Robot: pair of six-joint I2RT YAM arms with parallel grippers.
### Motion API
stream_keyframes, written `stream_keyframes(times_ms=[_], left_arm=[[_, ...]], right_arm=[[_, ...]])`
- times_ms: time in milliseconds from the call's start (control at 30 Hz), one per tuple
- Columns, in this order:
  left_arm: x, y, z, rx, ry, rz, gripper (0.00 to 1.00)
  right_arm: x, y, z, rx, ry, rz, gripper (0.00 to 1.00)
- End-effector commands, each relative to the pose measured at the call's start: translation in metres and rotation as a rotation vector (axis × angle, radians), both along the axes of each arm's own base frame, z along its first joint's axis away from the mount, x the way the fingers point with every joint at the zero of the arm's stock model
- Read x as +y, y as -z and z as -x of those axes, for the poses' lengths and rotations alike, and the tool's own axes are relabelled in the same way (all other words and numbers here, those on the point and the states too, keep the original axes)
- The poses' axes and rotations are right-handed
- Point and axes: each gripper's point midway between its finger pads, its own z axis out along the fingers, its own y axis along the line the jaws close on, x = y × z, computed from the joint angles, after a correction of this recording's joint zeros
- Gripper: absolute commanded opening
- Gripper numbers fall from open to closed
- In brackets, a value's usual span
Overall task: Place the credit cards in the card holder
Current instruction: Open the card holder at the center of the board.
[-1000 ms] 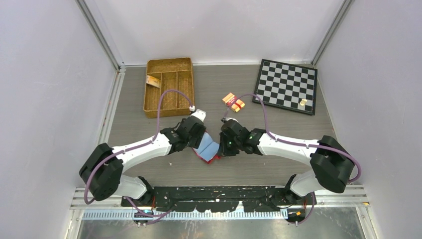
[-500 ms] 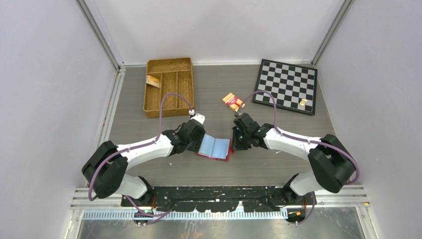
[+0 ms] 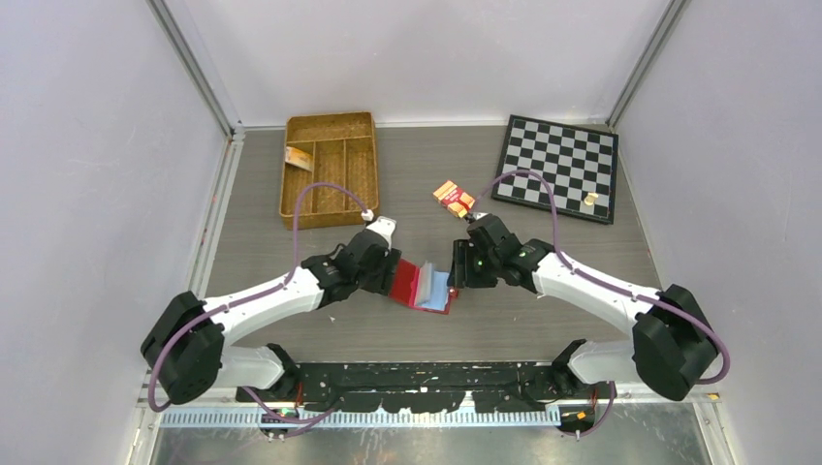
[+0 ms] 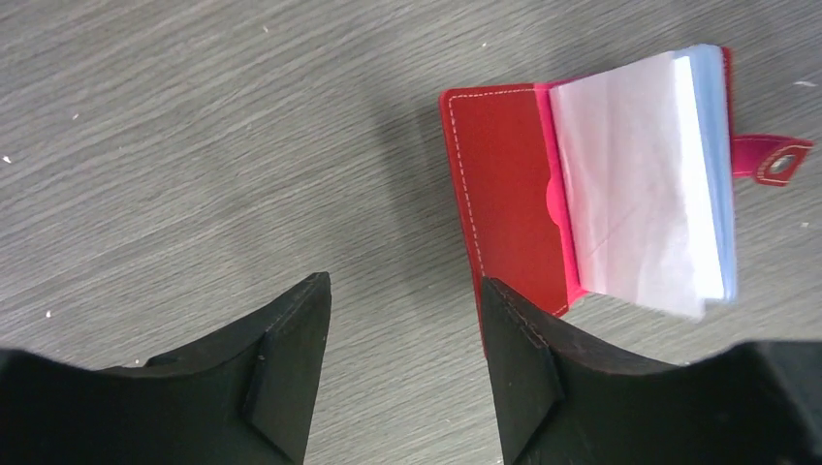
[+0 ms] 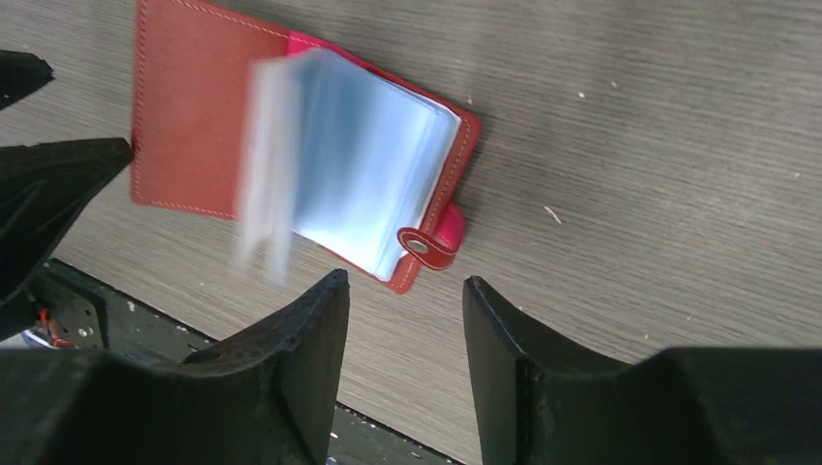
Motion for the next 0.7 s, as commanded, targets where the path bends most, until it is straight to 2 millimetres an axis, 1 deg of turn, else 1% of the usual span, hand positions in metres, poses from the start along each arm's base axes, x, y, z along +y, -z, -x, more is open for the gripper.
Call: stream_keyframes(times_ms=[0,100,200,400,567,667], left_arm=[[-0.015,-0.036,-0.007,-0.053,0.004,0.104,0.60],[-0.019,-0.039,-0.007,-0.050,0.010,0.126,0.61],[-0.024,-0.039,-0.007,-0.040,0.017,0.143,0.61],[-0.049,-0.049,-0.007,-0.029,0.058,0.258,0.63],[-0.069,-0.049,-0.011,-0.008,0.081,0.319,0.64],[-0.077,-0.046,-0.014,0.002,0.086,0.340,0.66]], right_arm=[[0.016,-0.023,-0.013,-0.050,-0.009,-0.074,0.48],[0.029,-0.011,-0.015,-0.012,-0.022,-0.100,0.41],[0.036,0.000,-0.019,0.012,-0.018,-0.106,0.38],[0.043,0.006,-0.019,0.028,-0.013,-0.145,0.39],[0.047,0.019,-0.016,0.067,0.019,-0.169,0.41],[0.048,0.026,-0.016,0.083,0.033,-0.180,0.42]])
